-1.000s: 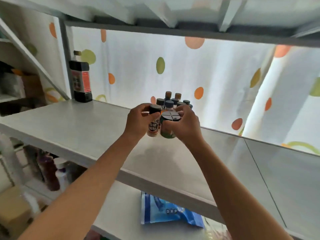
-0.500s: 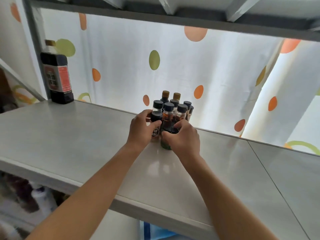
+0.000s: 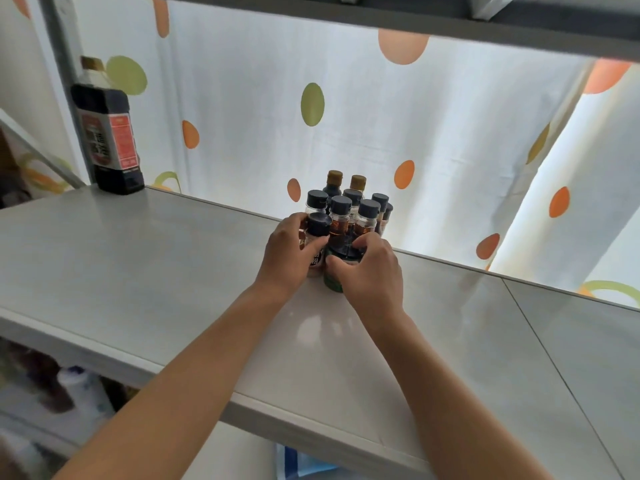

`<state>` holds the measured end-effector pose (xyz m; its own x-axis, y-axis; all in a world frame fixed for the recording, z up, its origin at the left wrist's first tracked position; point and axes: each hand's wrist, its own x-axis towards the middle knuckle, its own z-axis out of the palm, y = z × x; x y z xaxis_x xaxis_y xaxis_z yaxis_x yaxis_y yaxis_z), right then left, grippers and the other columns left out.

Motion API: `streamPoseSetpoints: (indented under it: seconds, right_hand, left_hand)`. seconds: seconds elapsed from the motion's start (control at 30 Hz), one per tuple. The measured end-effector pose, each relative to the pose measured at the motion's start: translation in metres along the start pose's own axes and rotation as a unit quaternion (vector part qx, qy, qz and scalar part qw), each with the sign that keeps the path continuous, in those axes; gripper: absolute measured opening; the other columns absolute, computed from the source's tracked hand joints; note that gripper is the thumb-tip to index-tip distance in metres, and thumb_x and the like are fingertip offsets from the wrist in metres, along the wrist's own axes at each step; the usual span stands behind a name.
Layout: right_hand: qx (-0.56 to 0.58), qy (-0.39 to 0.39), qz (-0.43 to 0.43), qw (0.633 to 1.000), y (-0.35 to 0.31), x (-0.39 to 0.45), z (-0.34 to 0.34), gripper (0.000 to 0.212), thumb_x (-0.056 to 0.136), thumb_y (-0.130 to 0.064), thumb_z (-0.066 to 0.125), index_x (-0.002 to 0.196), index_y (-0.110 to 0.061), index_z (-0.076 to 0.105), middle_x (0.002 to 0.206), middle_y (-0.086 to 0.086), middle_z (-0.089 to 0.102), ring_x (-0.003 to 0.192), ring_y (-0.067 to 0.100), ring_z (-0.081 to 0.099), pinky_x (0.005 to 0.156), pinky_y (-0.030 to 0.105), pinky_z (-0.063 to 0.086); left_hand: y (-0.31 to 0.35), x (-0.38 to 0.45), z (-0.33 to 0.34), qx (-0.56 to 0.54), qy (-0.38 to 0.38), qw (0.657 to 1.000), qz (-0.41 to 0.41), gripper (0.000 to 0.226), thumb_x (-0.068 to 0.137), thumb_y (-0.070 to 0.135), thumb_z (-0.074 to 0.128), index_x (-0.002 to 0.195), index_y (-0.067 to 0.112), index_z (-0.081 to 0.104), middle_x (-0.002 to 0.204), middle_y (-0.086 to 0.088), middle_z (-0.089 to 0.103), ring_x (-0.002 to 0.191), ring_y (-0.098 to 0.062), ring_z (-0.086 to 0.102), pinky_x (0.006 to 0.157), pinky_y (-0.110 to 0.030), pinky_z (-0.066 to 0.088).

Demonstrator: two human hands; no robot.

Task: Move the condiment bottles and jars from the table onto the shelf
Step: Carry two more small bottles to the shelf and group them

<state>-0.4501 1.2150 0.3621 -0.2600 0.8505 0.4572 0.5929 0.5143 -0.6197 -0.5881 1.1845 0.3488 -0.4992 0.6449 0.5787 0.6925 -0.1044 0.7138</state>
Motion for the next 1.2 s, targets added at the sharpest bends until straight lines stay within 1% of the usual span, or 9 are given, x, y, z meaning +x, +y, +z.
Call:
streamPoseSetpoints:
  seconds: [0.17,0.27,0.37,0.57,0.7,0.83,1.03,1.13,1.2]
  right_hand:
    - [0.002,-0.025,0.0,1.0,-0.001,-0.001,-0.004,0.053,0.077,-0.041,0.077,0.119,-0.016,0.055,0.115,0.001,0.058,0.09,0.015,0.052,0.075,0.026,0.041]
    - [0.002,-0.044,0.002,0.999,-0.004,-0.003,-0.009,0.062,0.074,-0.042,0.079,0.125,-0.018,0.052,0.121,0.001,0.054,0.104,0.019,0.057,0.082,0.029,0.046]
    - [-0.016,-0.048,-0.003,0.999,-0.007,-0.009,-0.017,0.069,0.073,-0.04,0.079,0.13,-0.017,0.047,0.126,0.002,0.051,0.115,0.022,0.054,0.089,0.034,0.047]
    - [-0.02,-0.028,-0.112,0.993,-0.026,-0.037,-0.033,0.063,0.076,-0.029,0.076,0.13,-0.014,0.046,0.134,0.007,0.046,0.125,0.027,0.044,0.103,0.042,0.043]
    - [0.0,-0.068,-0.193,0.979,-0.033,-0.081,-0.045,0.055,0.082,-0.02,0.069,0.131,-0.012,0.047,0.137,0.008,0.043,0.127,0.027,0.043,0.104,0.041,0.042]
    - [-0.006,-0.131,-0.293,0.947,-0.029,-0.134,-0.05,0.059,0.088,-0.023,0.065,0.141,-0.014,0.04,0.153,0.009,0.031,0.142,0.026,0.029,0.117,0.038,0.029]
    - [0.022,-0.212,-0.411,0.886,-0.033,-0.222,-0.042,0.067,0.093,-0.025,0.055,0.153,-0.01,0.029,0.162,0.011,0.023,0.151,0.026,0.018,0.122,0.035,0.007]
    - [0.008,-0.26,-0.475,0.841,-0.038,-0.273,-0.029,0.071,0.098,-0.031,0.049,0.157,-0.012,0.013,0.165,0.008,0.008,0.153,0.022,0.002,0.12,0.034,-0.009]
    - [0.021,-0.274,-0.502,0.82,-0.044,-0.308,-0.023,0.073,0.098,-0.029,0.049,0.157,-0.012,0.01,0.165,0.008,0.007,0.153,0.022,0.0,0.118,0.034,-0.012]
  left_hand:
    - [-0.003,-0.005,-0.001,0.012,-0.031,0.999,-0.007,0.049,0.083,0.019,0.074,0.127,0.01,0.054,0.121,-0.008,0.06,0.107,-0.021,0.059,0.09,-0.033,0.05]
    - [-0.003,-0.009,-0.004,0.019,-0.04,0.999,-0.032,0.058,0.08,0.017,0.076,0.131,0.009,0.05,0.124,-0.009,0.056,0.112,-0.023,0.056,0.093,-0.038,0.05]
    - [0.0,-0.017,-0.012,0.043,-0.04,0.997,-0.059,0.069,0.08,0.016,0.076,0.138,0.005,0.041,0.132,-0.012,0.05,0.12,-0.024,0.051,0.098,-0.031,0.043]
    - [0.027,-0.061,-0.051,0.149,-0.002,0.989,-0.012,0.059,0.086,0.016,0.066,0.139,0.008,0.04,0.137,-0.009,0.049,0.126,-0.024,0.047,0.104,-0.031,0.04]
    - [0.06,-0.117,-0.079,0.239,0.032,0.97,-0.019,0.057,0.092,0.022,0.06,0.143,0.017,0.036,0.145,-0.004,0.045,0.13,-0.021,0.046,0.103,-0.031,0.041]
    - [0.09,-0.183,-0.107,0.324,0.052,0.944,-0.039,0.057,0.095,0.019,0.054,0.147,0.016,0.03,0.149,-0.005,0.038,0.134,-0.02,0.038,0.108,-0.034,0.036]
    - [0.103,-0.299,-0.142,0.368,0.07,0.918,-0.132,0.06,0.092,0.018,0.058,0.146,0.013,0.033,0.148,-0.005,0.038,0.137,-0.02,0.034,0.114,-0.035,0.031]
    - [0.103,-0.361,-0.16,0.398,0.072,0.894,-0.192,0.061,0.092,0.017,0.058,0.147,0.01,0.032,0.151,-0.008,0.036,0.14,-0.021,0.029,0.117,-0.032,0.022]
    - [0.104,-0.4,-0.172,0.427,0.068,0.873,-0.227,0.063,0.093,0.018,0.057,0.149,0.008,0.029,0.154,-0.009,0.031,0.143,-0.022,0.025,0.119,-0.035,0.02]
